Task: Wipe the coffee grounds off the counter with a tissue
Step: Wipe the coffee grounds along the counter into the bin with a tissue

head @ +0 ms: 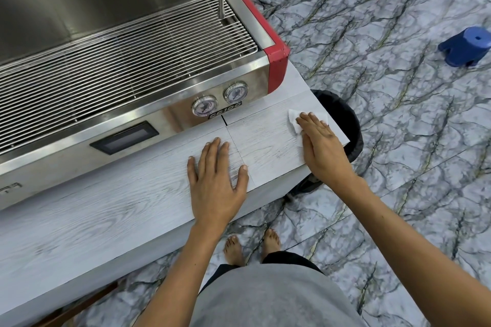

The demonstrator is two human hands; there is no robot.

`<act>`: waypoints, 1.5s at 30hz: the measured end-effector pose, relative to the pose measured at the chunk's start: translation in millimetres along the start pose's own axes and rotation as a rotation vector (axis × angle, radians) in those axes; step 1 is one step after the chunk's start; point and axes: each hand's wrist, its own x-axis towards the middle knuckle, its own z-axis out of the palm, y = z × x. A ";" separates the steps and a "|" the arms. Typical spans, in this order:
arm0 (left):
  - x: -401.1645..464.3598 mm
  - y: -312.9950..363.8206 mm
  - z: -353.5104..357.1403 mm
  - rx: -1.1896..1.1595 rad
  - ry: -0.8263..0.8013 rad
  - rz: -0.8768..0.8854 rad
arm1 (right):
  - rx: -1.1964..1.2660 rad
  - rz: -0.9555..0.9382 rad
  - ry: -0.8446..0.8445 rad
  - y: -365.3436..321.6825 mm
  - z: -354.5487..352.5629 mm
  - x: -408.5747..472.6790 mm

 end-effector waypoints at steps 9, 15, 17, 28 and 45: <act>0.0 0.2 -0.2 0.004 0.000 -0.003 | -0.005 -0.192 -0.007 -38.3 17.9 -15.7; 0.2 0.3 -0.2 0.007 0.000 -0.004 | -0.077 -0.236 -0.077 -45.8 30.4 -25.2; -0.1 0.8 -0.5 0.009 0.002 -0.007 | -0.100 -0.241 -0.071 -44.7 30.4 -26.7; 0.1 1.1 -0.9 0.008 -0.016 -0.012 | -0.140 -0.190 -0.014 -8.2 13.1 -25.3; 1.2 0.2 0.4 -0.004 0.003 -0.037 | 0.015 -0.158 0.038 3.6 -5.1 4.0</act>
